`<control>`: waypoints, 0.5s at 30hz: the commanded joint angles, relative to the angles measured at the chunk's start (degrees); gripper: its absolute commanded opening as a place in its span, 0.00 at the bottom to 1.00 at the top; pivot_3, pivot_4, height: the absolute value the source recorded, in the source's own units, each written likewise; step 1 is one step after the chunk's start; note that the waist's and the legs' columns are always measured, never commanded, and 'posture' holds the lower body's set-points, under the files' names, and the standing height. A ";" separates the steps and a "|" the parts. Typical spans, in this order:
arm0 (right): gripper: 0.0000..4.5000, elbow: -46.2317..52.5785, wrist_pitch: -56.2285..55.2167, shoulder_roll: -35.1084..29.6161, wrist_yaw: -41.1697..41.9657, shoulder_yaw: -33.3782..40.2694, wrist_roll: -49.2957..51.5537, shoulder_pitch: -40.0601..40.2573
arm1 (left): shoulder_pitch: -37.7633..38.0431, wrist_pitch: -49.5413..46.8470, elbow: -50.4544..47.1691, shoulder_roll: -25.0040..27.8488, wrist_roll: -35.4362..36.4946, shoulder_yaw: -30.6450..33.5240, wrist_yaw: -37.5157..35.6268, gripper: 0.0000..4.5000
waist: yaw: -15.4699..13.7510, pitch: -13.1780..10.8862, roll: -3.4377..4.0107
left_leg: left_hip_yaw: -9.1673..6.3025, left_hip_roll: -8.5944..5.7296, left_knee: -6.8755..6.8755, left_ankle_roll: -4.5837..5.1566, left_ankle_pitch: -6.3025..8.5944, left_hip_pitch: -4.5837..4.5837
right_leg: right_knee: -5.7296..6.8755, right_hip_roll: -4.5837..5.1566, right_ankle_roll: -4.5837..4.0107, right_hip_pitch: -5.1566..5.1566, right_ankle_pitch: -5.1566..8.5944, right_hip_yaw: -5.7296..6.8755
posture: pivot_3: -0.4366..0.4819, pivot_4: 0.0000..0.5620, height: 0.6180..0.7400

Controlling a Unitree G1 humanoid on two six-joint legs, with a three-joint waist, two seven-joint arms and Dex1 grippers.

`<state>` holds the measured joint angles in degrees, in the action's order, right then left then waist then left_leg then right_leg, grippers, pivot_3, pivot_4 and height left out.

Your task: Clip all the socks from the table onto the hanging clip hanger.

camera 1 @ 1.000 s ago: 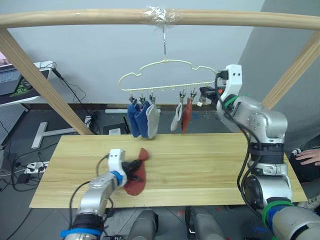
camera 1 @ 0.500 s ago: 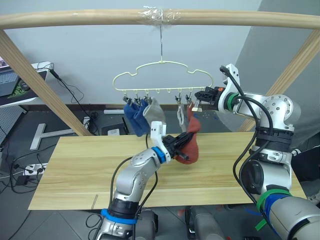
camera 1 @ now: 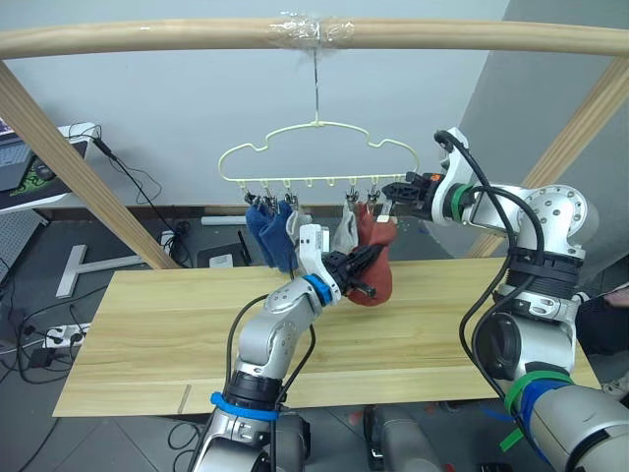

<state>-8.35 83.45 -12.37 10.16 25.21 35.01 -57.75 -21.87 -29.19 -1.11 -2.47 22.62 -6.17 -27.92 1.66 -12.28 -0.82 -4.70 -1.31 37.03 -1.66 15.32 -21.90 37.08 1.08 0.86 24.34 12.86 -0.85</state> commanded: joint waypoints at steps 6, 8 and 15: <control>0.00 2.42 0.01 0.01 0.81 -0.85 1.06 0.09 | -2.19 2.77 0.68 -0.87 0.38 0.36 -0.12 0.01 | 0.01 0.00 0.00 | 0.02 -0.01 0.02 0.00 0.00 0.00 | 0.00 0.00 0.00 0.00 0.00 0.00 | 0.47 0.37 1.00; 0.00 2.20 -0.03 0.11 0.77 -0.73 1.09 0.07 | -2.47 2.79 0.93 -0.83 0.28 0.05 -0.34 0.01 | 0.02 0.00 0.00 | 0.02 0.00 0.01 0.00 0.00 0.00 | 0.00 -0.01 0.00 0.00 0.00 0.01 | 0.47 0.37 1.00; 0.17 1.64 -1.29 0.13 2.14 -0.28 1.98 -0.14 | -2.96 2.14 0.19 -0.93 0.76 -0.58 -0.37 0.00 | 0.01 0.00 0.00 | 0.01 0.00 0.01 0.00 0.00 0.00 | 0.00 -0.01 0.00 0.00 0.00 0.01 | 0.47 0.38 1.00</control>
<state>-7.88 83.07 -12.07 11.03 24.55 35.32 -57.40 -23.49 -27.79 0.65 -2.63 22.60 -6.76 -28.17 1.67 -12.28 -0.82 -4.69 -1.31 37.04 -1.66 15.31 -21.90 37.08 1.07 0.86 24.34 12.86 -0.84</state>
